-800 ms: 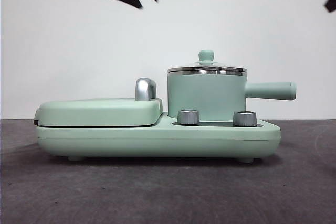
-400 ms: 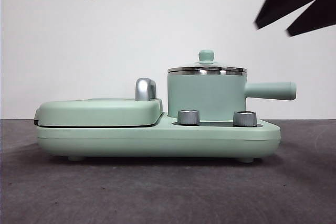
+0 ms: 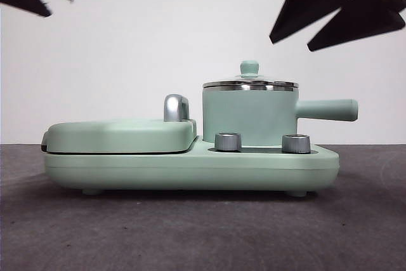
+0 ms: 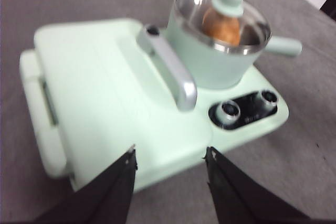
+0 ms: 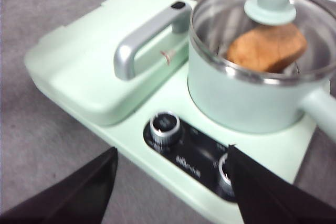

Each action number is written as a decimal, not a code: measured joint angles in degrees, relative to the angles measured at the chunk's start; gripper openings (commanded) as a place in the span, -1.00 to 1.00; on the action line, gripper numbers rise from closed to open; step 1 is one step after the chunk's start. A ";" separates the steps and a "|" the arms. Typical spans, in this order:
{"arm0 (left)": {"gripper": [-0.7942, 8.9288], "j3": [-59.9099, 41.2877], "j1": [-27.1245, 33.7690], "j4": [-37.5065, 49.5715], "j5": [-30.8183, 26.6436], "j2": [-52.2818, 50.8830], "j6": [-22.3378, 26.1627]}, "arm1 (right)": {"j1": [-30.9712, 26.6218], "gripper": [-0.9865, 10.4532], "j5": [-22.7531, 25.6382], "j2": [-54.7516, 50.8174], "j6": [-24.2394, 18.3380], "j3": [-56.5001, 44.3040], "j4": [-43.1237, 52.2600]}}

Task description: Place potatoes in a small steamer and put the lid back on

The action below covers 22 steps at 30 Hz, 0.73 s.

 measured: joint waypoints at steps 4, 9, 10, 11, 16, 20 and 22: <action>-0.39 -0.15 0.00 -3.30 0.00 -1.03 -0.42 | 0.02 -0.26 -0.02 0.20 -0.07 0.37 1.40; -0.78 -0.15 0.00 -5.40 0.07 -0.87 -0.59 | 0.00 -0.85 -0.42 -0.20 0.00 0.37 1.44; -0.83 -0.15 0.00 -5.40 0.20 -0.87 -0.79 | 0.00 -0.80 -0.39 -0.33 -0.09 0.37 1.57; -0.83 -0.15 0.00 -5.31 0.22 -0.87 -0.79 | 0.00 -0.80 -0.35 -0.39 -0.11 0.37 1.99; -0.82 -0.15 0.00 -5.75 0.28 -1.01 -0.79 | 0.00 -0.80 -1.66 -0.66 -0.09 0.37 1.84; -0.82 -0.15 0.00 -5.81 0.28 -1.03 -0.79 | 0.00 -0.80 -1.79 -0.74 -0.09 0.37 1.90; -0.82 -0.15 0.00 -5.81 0.28 -1.03 -0.79 | 0.00 -0.80 -1.79 -0.74 -0.09 0.37 1.92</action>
